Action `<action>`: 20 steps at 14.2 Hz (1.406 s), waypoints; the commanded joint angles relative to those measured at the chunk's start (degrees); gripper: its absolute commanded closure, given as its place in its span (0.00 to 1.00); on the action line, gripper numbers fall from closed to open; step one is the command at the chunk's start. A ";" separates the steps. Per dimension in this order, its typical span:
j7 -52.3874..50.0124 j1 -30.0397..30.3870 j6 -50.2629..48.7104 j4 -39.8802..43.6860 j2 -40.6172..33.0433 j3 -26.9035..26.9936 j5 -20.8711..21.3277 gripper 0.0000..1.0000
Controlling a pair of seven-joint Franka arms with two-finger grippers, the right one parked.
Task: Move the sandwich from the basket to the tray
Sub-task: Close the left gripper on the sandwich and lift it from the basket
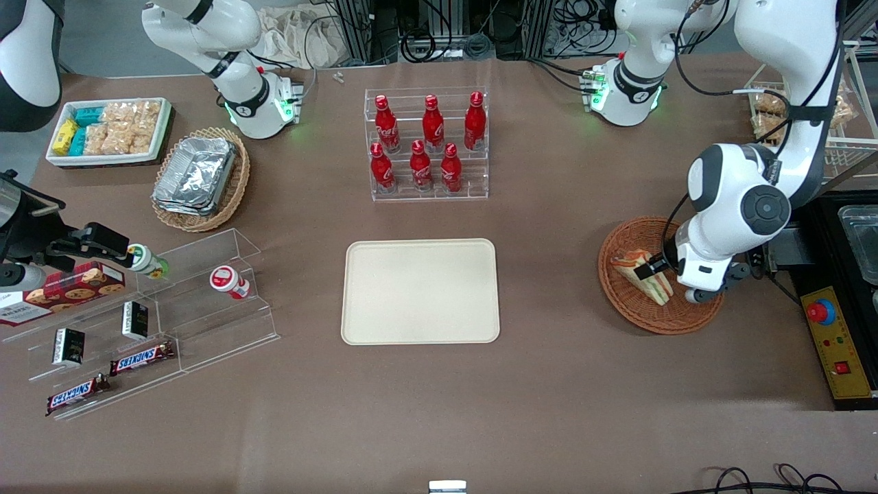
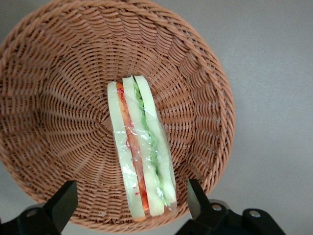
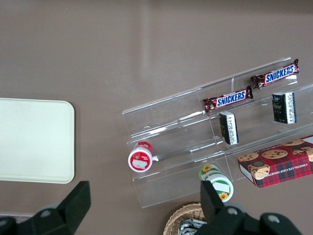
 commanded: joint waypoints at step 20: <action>-3.01 -0.33 -19.94 13.79 -1.22 -1.76 1.13 1.00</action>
